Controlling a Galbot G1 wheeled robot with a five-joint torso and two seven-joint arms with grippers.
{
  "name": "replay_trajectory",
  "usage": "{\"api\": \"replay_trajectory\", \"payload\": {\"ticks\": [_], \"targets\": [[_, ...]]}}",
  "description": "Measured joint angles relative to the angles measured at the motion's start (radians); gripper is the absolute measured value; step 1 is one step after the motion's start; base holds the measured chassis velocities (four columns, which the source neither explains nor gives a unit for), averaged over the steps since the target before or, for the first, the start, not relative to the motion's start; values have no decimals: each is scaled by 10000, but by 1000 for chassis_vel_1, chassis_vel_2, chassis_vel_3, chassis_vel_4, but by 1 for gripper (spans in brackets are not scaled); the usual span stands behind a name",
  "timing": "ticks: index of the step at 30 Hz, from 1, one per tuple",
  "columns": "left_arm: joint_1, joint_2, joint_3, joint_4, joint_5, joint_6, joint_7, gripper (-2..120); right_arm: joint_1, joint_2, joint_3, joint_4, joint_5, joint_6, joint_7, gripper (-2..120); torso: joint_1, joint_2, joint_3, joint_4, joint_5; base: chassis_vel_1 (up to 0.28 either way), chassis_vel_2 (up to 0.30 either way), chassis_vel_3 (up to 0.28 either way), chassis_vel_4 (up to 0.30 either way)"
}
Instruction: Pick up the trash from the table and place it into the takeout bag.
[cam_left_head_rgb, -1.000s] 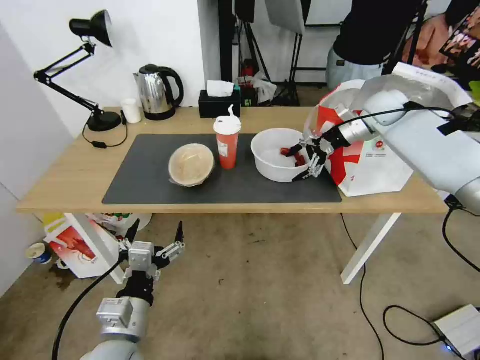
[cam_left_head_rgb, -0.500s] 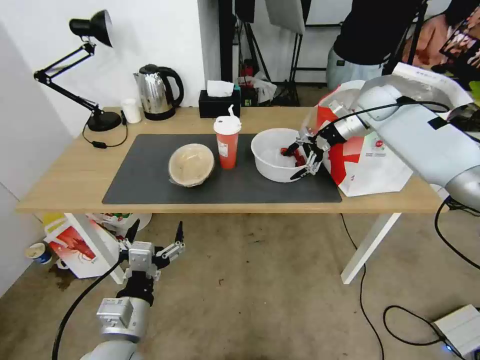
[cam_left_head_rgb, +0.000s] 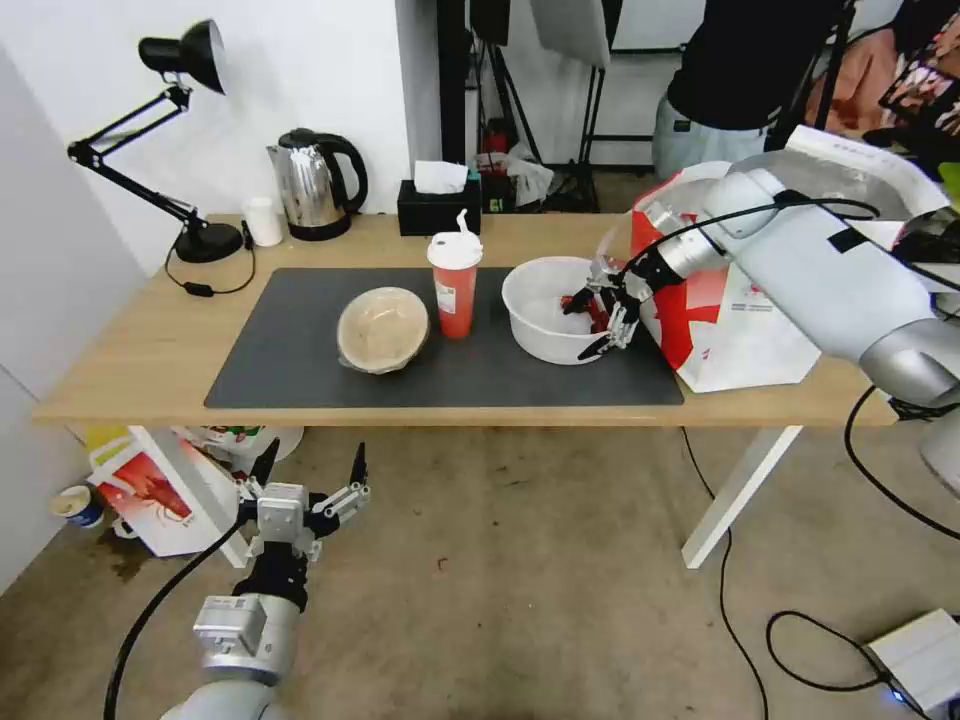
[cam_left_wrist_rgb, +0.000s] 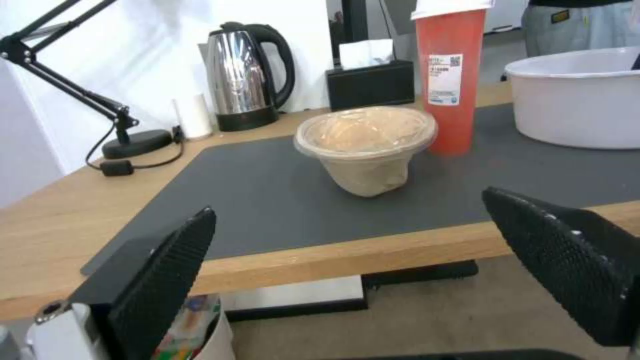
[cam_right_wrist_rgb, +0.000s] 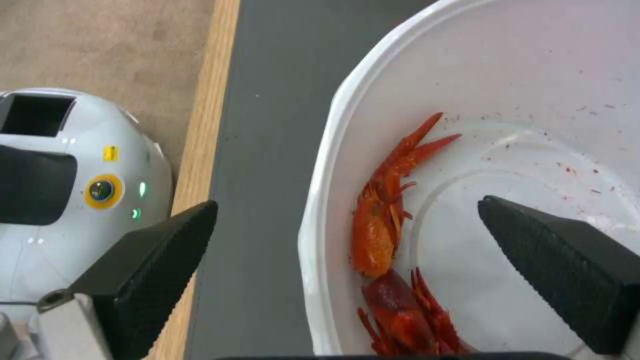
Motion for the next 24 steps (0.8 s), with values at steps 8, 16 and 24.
{"api": "replay_trajectory", "payload": {"ticks": [8,16,24], "targets": [[-1,0,0,0,0,0,0,100,19,274,135,-410,-302,136,-141,100,0,2,0,0,0,0,0,0,0],[0,0,0,0,0,0,0,100,81,358,165,-468,-387,163,-169,95,0,1,0,0,0,0,0,0,0],[-1,0,0,0,0,0,0,100,87,402,134,-495,-442,164,-169,71,0,1,-1,0,0,0,0,0,0]]}}
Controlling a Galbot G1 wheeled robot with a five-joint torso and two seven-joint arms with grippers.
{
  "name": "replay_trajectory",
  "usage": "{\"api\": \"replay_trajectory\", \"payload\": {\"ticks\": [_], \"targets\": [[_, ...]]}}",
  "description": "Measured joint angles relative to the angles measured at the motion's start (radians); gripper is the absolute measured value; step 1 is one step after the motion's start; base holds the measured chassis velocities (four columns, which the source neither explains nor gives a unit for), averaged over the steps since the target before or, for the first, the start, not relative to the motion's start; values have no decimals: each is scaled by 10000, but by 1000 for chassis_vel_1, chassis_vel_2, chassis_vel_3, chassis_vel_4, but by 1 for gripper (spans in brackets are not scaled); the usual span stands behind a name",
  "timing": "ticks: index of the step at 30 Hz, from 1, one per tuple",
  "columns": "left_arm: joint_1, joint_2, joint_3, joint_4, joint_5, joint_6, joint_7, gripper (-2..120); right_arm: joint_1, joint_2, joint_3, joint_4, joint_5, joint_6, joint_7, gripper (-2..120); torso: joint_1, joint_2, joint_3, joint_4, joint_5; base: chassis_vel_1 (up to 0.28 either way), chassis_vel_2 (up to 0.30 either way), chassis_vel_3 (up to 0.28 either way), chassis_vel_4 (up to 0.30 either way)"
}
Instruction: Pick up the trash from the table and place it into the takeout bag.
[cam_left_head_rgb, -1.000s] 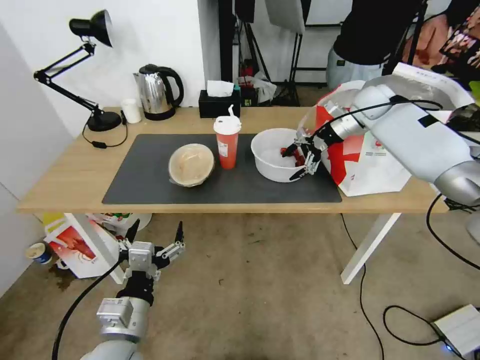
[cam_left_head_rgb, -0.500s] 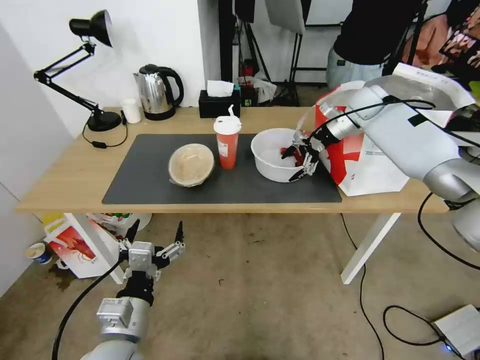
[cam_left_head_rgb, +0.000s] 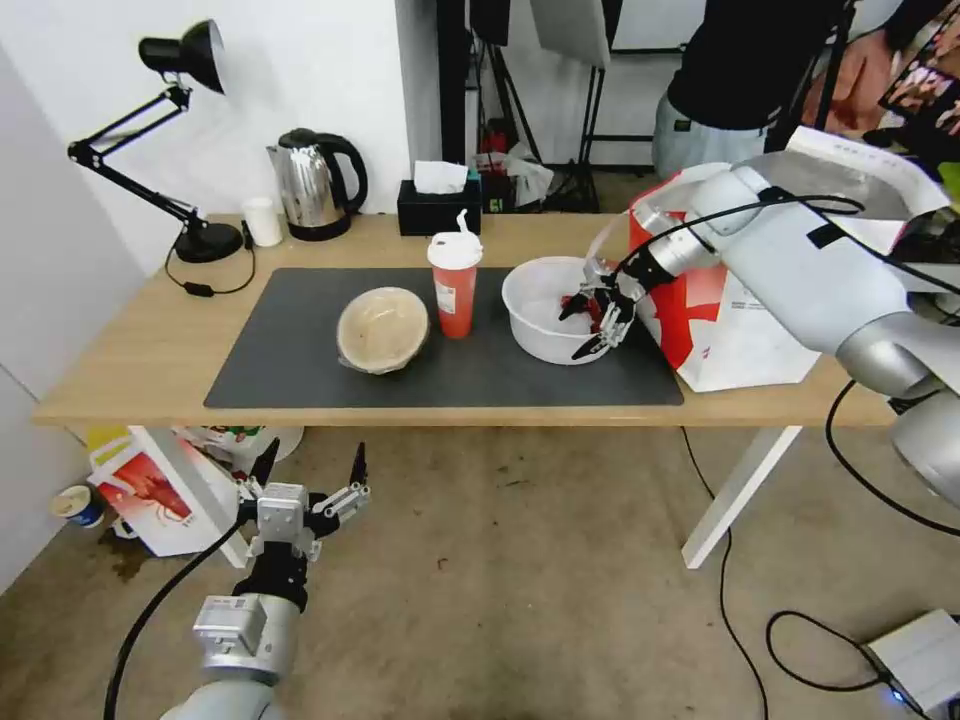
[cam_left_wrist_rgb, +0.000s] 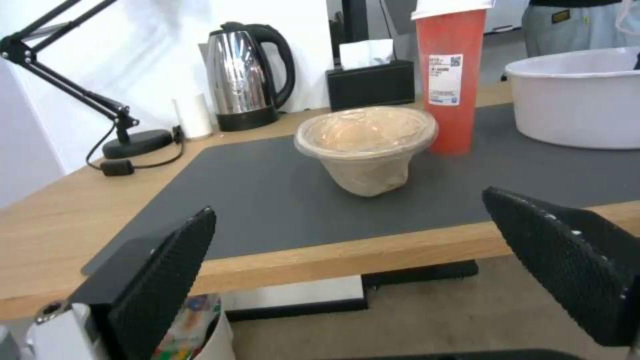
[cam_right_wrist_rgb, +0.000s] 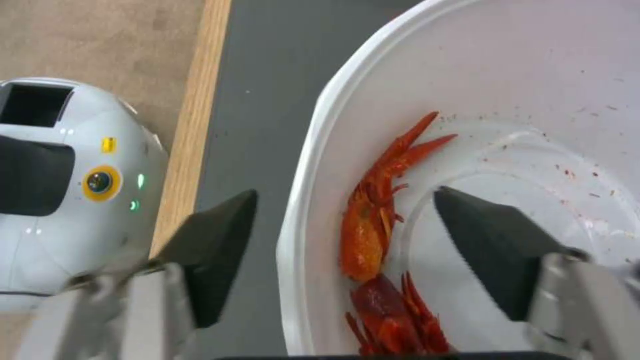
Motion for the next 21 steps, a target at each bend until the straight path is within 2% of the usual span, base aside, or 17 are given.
{"api": "replay_trajectory", "payload": {"ticks": [3,4,7,9,12,13,15,17,19,21], "targets": [[0,0,0,0,0,0,0,100,0,-1,-11,13,-6,0,0,56,0,0,0,0,0,0,0,0,0],[0,0,0,0,0,0,0,100,0,-1,-11,13,-6,0,0,56,0,0,0,0,0,0,0,0,0],[0,0,0,0,0,0,0,100,-1,-12,-41,19,-10,0,0,43,0,0,0,0,0,0,0,0,0],[0,0,0,0,0,0,0,100,-2,-13,-46,19,-11,0,0,41,0,0,0,0,0,0,0,0,0],[1,0,0,0,0,0,0,100,-29,-16,-93,4,-21,0,0,25,0,0,0,0,0,0,0,0,0],[1,0,0,0,0,0,0,100,-29,-16,-93,4,-21,0,0,25,0,0,0,0,0,0,0,0,0],[0,0,0,0,0,0,0,100,-49,-8,-152,-15,-29,0,1,15,0,-1,0,0,1,0,0,0,0],[0,0,0,0,0,0,0,100,-51,-5,-161,-17,-29,0,4,12,0,-1,0,0,1,0,0,0,0],[0,0,0,0,0,0,0,100,-61,6,-221,-18,-29,0,9,2,0,-2,0,0,-1,0,0,0,0],[1,0,0,0,0,0,0,100,-69,8,-269,-7,-28,0,9,0,0,-1,-1,0,-2,0,0,0,0]]}}
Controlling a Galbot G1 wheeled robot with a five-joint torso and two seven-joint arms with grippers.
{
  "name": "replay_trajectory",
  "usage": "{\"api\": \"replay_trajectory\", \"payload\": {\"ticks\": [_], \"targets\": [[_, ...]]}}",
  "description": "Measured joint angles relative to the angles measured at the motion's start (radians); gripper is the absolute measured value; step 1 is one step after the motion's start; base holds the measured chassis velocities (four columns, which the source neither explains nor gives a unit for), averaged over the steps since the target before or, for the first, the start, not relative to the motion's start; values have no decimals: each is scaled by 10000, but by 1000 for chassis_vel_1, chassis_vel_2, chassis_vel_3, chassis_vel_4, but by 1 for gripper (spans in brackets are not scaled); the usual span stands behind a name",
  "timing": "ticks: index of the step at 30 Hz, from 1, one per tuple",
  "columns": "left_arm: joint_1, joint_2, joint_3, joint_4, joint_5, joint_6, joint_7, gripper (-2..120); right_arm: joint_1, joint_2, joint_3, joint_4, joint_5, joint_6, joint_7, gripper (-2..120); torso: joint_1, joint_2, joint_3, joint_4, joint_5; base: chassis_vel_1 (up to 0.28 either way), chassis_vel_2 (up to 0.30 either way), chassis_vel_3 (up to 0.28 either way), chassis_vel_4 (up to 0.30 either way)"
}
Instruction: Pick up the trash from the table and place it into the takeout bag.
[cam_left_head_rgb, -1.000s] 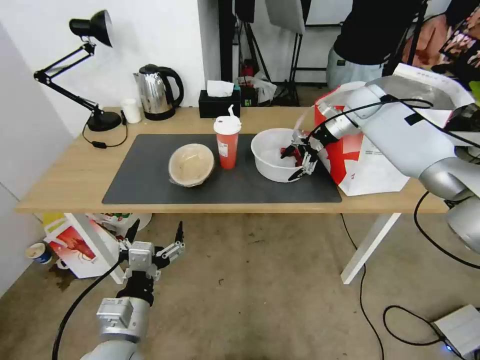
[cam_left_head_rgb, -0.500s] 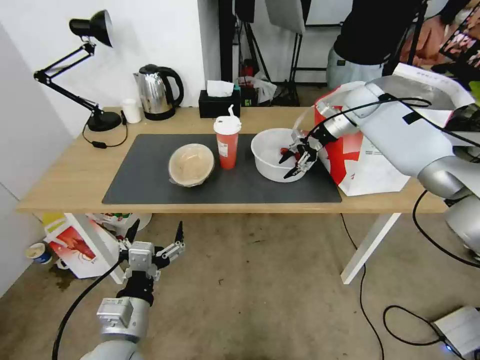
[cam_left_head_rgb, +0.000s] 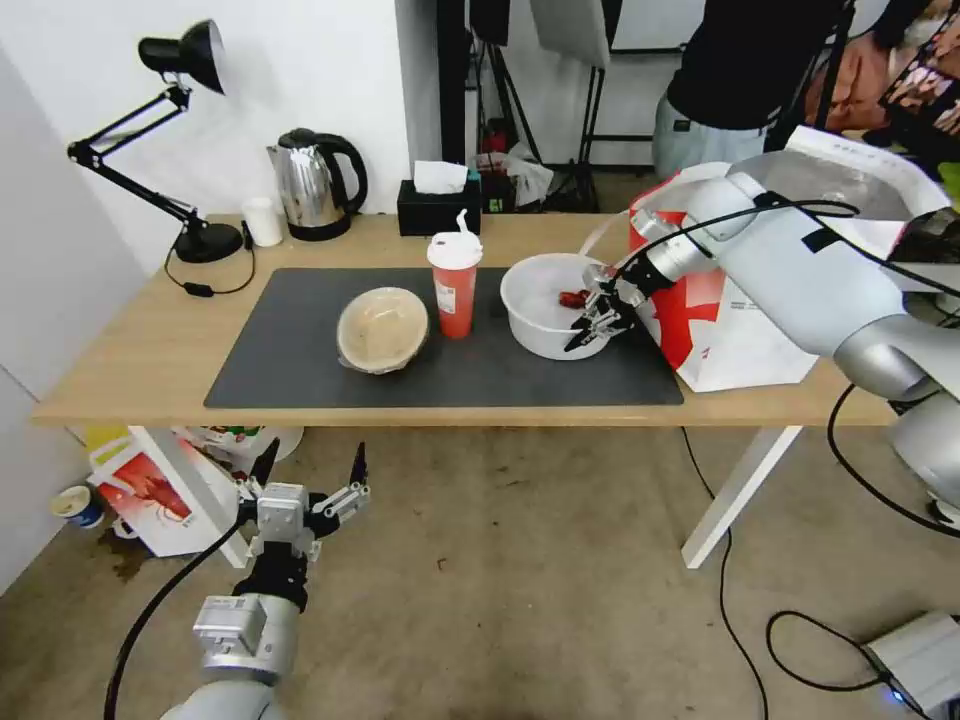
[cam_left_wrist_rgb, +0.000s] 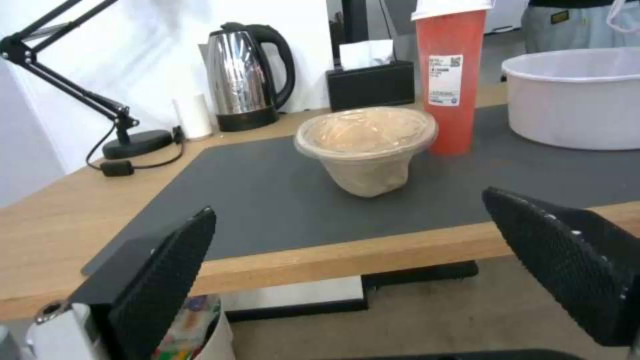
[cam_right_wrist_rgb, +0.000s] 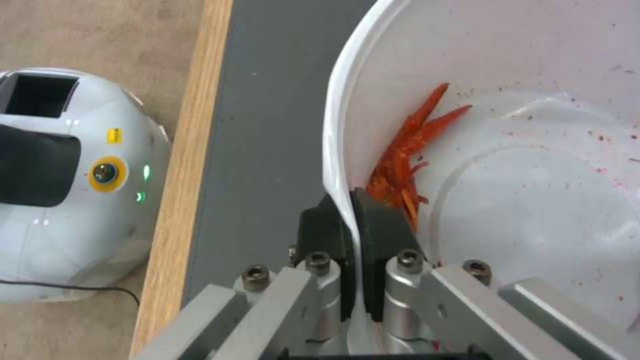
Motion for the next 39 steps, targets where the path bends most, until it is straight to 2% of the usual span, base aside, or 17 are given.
{"api": "replay_trajectory", "payload": {"ticks": [9,21,39], "targets": [[0,0,0,0,0,0,0,100,-14,110,-13,-122,-27,0,-11,0,-1,1,-1,-4,-1,0,0,0,0],[0,0,0,0,0,0,0,100,140,-120,-48,128,63,-50,-4,0,5,-1,6,4,6,0,0,0,0],[0,0,0,0,0,0,0,100,1012,-715,-215,581,1237,-247,-6,0,1,-1,3,1,3,0,0,0,0]]}}
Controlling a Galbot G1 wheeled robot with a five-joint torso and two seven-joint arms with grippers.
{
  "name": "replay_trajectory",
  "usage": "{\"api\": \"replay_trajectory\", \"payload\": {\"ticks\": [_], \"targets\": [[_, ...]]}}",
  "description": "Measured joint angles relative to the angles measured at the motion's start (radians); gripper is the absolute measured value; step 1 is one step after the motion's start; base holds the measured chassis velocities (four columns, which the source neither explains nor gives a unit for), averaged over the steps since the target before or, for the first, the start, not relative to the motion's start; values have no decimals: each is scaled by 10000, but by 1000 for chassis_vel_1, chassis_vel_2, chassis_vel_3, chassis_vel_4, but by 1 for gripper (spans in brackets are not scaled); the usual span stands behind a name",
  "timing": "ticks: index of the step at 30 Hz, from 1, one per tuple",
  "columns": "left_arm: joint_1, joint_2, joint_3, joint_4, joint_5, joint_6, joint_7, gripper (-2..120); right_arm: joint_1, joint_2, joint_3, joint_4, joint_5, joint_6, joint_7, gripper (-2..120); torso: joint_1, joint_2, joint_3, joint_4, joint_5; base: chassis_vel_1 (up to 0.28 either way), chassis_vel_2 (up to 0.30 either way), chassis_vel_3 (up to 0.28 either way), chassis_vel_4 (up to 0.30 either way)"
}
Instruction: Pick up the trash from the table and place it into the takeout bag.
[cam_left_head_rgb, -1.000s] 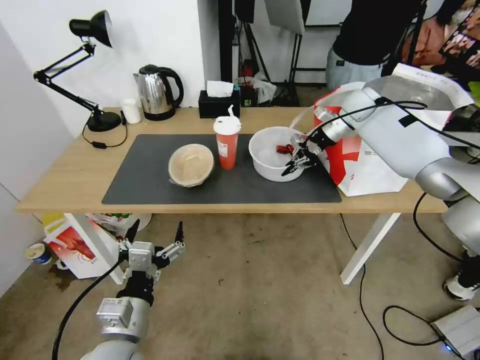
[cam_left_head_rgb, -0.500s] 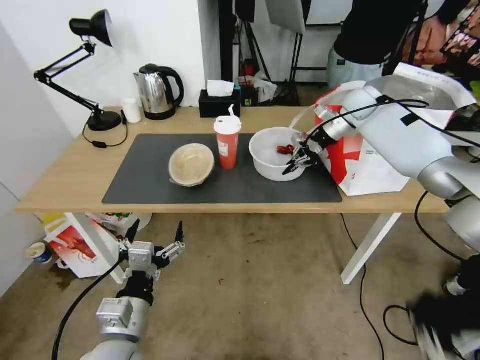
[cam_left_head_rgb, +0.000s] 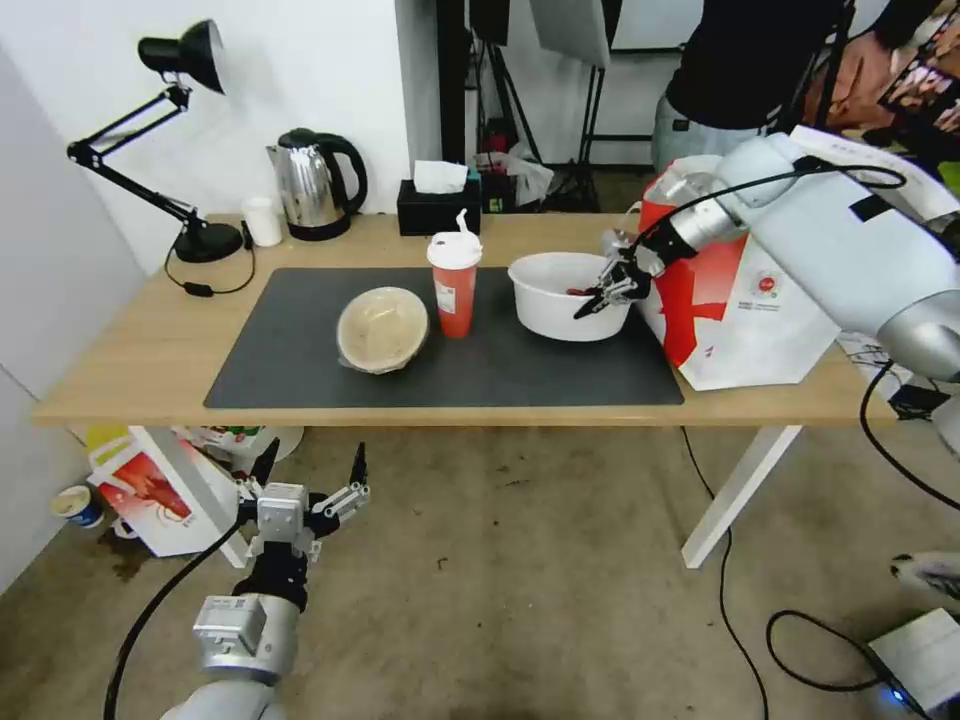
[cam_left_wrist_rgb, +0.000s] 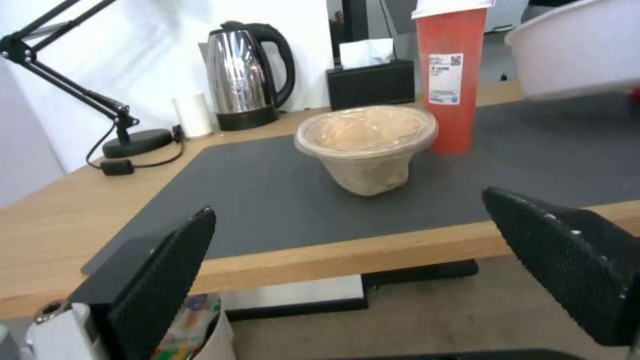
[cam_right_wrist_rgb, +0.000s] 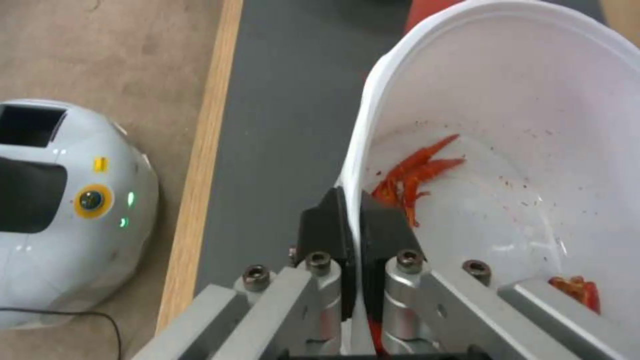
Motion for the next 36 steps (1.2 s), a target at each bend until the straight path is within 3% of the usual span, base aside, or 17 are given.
{"api": "replay_trajectory", "payload": {"ticks": [18,36], "targets": [[0,0,0,0,0,0,0,100,484,-74,219,-25,1014,-8,242,0,-1,0,-1,-2,0,0,0,0,0],[0,0,0,0,0,0,0,100,1508,538,672,-744,2165,40,630,0,-1,3,-2,-1,-1,0,0,0,0]]}}
